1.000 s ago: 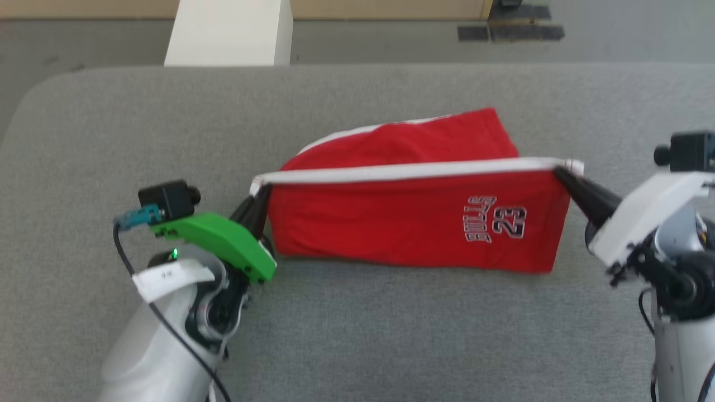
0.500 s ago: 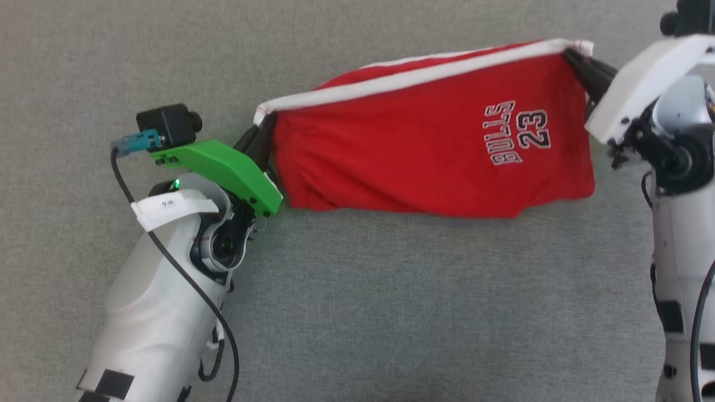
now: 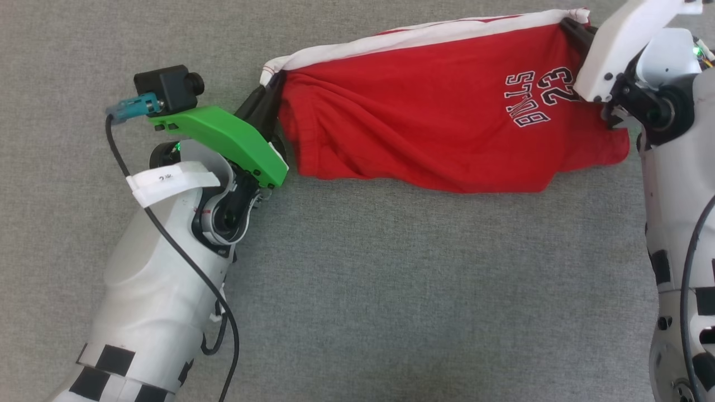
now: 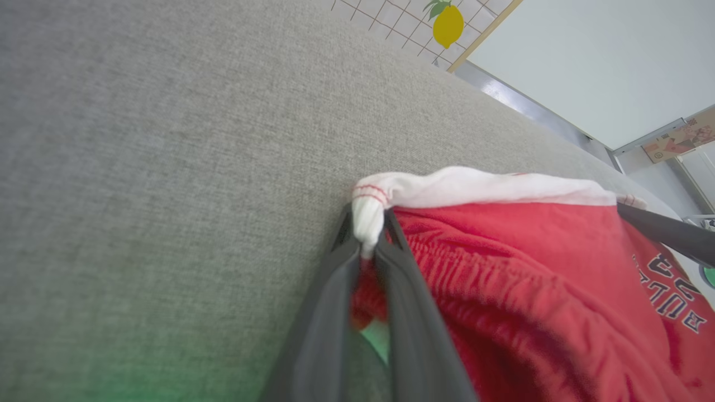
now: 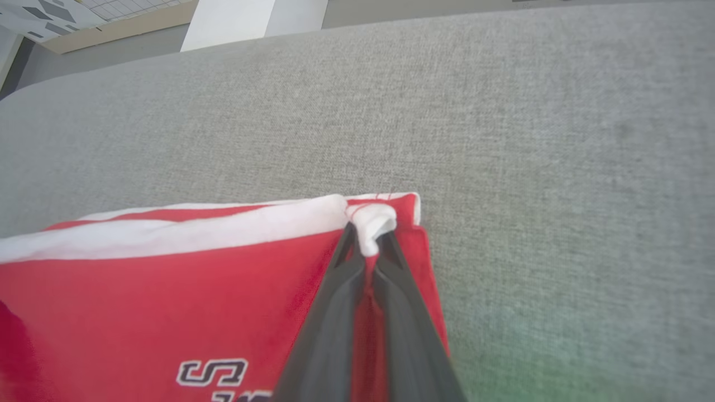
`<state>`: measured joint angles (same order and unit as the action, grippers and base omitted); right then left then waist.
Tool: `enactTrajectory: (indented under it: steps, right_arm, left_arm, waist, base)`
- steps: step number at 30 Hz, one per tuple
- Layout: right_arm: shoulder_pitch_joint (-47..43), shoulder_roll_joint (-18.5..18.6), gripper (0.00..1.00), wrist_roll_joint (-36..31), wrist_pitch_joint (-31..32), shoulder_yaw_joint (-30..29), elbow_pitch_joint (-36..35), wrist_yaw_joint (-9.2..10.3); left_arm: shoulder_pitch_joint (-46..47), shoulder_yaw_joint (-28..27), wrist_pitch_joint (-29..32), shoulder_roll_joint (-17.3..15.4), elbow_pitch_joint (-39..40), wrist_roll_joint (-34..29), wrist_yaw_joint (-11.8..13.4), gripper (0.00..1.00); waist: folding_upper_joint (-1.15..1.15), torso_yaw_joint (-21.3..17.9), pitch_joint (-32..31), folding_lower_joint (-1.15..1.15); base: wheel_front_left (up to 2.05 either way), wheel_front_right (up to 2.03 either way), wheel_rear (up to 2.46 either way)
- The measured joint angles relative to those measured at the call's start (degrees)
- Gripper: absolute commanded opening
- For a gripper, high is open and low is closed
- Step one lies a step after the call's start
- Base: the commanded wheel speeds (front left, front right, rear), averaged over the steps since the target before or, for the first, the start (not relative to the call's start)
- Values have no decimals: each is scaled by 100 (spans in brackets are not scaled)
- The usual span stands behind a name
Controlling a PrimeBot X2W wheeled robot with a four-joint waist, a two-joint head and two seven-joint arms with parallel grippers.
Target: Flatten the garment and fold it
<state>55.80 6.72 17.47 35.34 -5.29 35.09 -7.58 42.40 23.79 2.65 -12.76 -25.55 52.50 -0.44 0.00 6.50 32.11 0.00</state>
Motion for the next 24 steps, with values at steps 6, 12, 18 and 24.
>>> enactTrajectory:
  steps: [6,12,18,24]
  right_arm:
    - [79,-87,100,-75,-9,-42,270,-3]
    - [14,-86,100,-51,-136,-113,398,0]
    - [-265,35,100,183,-498,-175,264,0]
    - [-970,319,100,230,-815,151,-256,0]
  left_arm:
    - [19,64,185,11,-125,47,-3,100]
    - [-77,92,255,-4,-151,58,21,100]
    - [-442,57,155,-199,-46,8,275,100]
    - [-908,163,-904,-638,660,-817,465,100]
  waist:
    - [0,-7,-113,0]
    - [0,-46,-387,0]
    - [0,-96,-811,0]
    - [0,-157,-1328,0]
  base:
    - [0,0,0]
    - [0,0,0]
    - [0,0,0]
    - [0,0,0]
